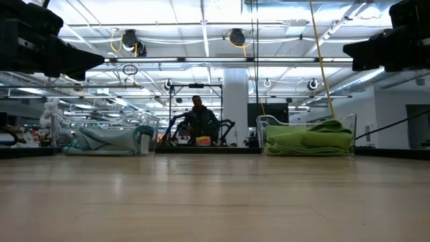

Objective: Sort microfiber towel by color & place in baskets
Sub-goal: Return to Home Position

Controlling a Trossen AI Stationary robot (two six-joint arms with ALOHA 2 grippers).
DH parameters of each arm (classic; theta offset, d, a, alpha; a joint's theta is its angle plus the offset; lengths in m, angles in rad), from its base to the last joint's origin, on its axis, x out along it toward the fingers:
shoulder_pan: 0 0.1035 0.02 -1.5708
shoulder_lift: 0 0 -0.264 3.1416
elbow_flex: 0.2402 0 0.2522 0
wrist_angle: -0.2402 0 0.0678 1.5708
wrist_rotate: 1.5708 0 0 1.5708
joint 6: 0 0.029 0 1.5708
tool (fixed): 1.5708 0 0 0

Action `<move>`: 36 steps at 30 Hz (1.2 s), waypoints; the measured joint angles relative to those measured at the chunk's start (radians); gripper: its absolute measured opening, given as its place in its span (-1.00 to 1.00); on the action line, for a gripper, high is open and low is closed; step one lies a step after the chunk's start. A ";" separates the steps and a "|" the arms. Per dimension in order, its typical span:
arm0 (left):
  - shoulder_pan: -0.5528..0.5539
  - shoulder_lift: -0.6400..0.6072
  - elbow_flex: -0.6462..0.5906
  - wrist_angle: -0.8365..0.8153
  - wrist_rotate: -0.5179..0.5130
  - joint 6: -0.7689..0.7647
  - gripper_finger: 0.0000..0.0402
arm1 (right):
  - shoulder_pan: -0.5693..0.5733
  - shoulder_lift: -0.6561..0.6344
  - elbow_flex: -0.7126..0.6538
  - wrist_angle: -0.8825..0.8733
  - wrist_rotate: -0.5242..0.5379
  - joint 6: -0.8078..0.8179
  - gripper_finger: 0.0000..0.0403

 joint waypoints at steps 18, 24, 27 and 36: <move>0.000 0.000 0.000 0.002 0.000 0.000 -0.85 | -0.066 0.003 0.000 -0.012 -0.018 -0.036 -1.00; 0.000 0.000 0.000 0.003 0.000 0.000 -0.85 | -0.076 0.017 0.000 -0.014 -0.016 -0.021 -1.00; 0.000 0.000 0.000 0.003 0.000 0.000 -0.85 | -0.076 0.022 0.000 -0.008 -0.016 -0.019 -1.00; 0.000 0.000 0.000 0.003 0.000 0.000 -0.85 | -0.076 0.022 0.000 -0.003 -0.016 -0.018 -1.00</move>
